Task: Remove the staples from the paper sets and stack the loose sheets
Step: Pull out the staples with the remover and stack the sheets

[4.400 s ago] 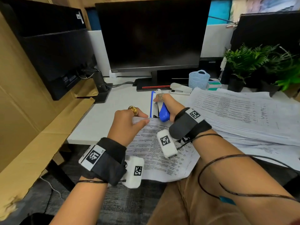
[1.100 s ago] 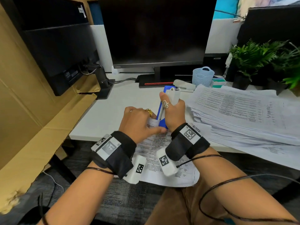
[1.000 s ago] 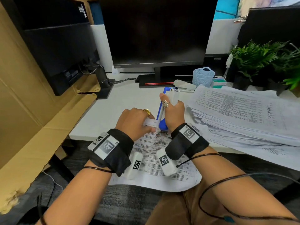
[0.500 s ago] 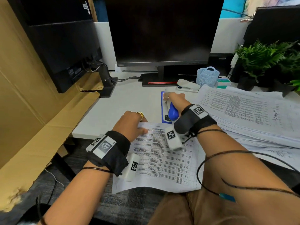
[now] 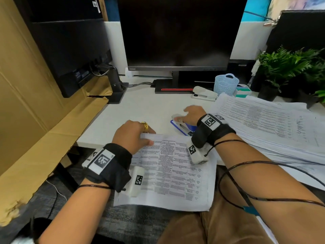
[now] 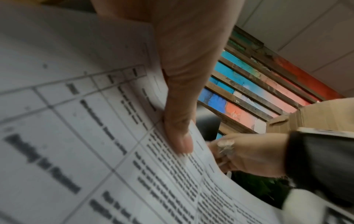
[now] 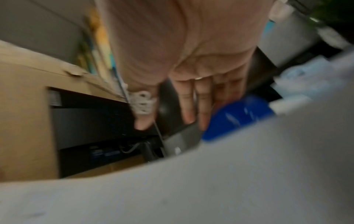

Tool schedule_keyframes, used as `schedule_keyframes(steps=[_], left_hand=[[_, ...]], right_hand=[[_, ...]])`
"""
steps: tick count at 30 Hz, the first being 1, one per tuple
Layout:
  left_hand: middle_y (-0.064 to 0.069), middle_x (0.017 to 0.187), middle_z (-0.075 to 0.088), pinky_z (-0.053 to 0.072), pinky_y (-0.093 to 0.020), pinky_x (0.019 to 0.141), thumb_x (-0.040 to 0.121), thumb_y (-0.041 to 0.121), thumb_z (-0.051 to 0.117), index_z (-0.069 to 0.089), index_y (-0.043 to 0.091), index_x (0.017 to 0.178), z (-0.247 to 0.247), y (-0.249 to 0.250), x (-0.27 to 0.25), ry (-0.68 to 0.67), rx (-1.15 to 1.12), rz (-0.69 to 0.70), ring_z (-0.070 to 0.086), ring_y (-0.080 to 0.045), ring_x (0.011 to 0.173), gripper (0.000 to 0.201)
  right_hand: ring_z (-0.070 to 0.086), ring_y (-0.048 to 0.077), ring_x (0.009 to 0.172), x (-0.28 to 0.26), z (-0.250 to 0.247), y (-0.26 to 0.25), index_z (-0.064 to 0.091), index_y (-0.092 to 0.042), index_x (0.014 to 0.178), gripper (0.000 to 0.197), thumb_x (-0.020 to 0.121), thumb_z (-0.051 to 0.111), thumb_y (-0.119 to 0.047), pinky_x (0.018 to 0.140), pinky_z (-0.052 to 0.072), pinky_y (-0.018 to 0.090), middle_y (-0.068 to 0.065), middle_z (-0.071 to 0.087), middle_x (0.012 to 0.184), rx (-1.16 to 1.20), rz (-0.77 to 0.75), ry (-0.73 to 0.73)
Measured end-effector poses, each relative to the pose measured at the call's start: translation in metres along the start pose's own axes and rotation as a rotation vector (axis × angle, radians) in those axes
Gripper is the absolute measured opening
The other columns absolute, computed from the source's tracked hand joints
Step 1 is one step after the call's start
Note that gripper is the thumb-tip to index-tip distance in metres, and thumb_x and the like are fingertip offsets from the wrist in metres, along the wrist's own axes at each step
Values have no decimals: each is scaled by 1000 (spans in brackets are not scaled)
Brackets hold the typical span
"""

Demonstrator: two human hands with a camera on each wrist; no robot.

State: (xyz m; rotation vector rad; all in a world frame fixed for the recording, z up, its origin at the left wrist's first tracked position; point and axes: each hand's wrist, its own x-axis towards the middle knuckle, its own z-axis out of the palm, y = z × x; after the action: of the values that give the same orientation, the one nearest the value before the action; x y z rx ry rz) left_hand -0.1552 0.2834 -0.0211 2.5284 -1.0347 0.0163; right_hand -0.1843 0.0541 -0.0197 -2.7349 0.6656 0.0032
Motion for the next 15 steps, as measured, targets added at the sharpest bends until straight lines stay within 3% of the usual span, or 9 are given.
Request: schedule_keyframes(steps=[2,3,5,6,8,11,15], left_hand=[[4,90,72,47,-25,73,75,29,77,73,29,94,-4,-1,0,59,-33,-1,59,-12,80,20],[4,87,72,45,-25,72,74,29,77,74,28,92,-6,-2,1,102,-51,10,60,-13,78,18],[4,82,72,45,-26,71,74,29,77,75,27,89,-12,-3,2,216,-106,50,61,-13,77,16],[4,81,72,49,-28,73,73,30,78,75,26,88,-14,-4,3,282,-131,95,63,-14,77,15],[4,79,73,54,-33,73,73,33,78,76,23,84,-18,-2,4,407,-142,222,66,-14,74,15],[3,76,72,55,-30,67,75,36,74,74,16,79,-21,2,3,580,-163,413,66,-12,68,21],[-5,79,71,54,-31,65,79,15,74,72,6,76,-13,6,-1,753,-128,674,67,-19,71,9]], right_hand=[[55,20,114,-22,-10,-7,58,-14,121,55,82,62,-52,95,40,29,5,61,121,183,-183,41],[59,17,104,-35,-14,-10,61,-18,114,49,77,69,-49,89,45,27,1,65,110,281,-263,-13],[62,13,86,-58,-14,-13,64,-21,103,41,69,80,-38,80,49,26,-3,67,93,293,-370,-105],[62,13,81,-64,-10,-11,66,-21,99,37,68,83,-30,77,49,27,-4,67,87,282,-396,-60],[63,11,73,-75,-3,-5,70,-21,89,22,70,81,-20,74,50,29,-7,67,76,339,-405,197],[67,8,72,-90,0,6,75,-24,85,11,76,76,-19,73,55,35,-12,71,75,390,-546,567],[69,14,72,-106,0,27,77,-18,87,13,83,65,-15,57,55,32,-4,74,84,266,-823,842]])
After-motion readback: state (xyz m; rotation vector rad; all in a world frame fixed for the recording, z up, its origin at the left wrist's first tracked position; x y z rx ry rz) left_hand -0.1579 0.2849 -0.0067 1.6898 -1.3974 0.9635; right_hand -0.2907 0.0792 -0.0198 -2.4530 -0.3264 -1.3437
